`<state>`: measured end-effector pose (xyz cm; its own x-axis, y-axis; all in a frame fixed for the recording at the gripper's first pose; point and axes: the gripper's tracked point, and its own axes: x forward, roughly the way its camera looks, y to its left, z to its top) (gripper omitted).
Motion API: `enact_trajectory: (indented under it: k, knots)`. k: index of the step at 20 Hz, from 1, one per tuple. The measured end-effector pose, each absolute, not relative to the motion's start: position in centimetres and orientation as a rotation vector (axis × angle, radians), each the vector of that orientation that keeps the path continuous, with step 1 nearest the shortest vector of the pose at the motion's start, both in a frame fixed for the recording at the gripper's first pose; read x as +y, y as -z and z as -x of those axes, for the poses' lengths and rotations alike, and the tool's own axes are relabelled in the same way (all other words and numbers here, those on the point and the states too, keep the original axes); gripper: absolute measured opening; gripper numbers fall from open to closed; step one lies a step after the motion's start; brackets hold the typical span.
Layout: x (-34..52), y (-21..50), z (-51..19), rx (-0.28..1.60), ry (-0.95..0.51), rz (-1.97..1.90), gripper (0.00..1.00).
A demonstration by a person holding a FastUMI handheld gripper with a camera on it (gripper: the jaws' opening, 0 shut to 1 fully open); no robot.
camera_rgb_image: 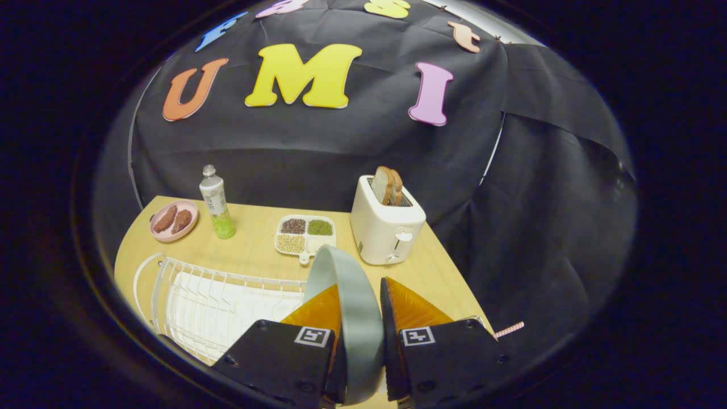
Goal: Take the plate from the dish rack, then take the spoon from the basket and place it into the plate.
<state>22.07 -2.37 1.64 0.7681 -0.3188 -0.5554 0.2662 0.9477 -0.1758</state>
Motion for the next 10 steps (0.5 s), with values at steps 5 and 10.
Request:
enact_trajectory:
  k: [5, 10]
  knots:
    - [0.6, -2.2, -17.0, 0.584, 0.135, -0.053, 0.32]
    - [1.4, 1.6, -9.7, 0.556, 0.040, -0.160, 0.32]
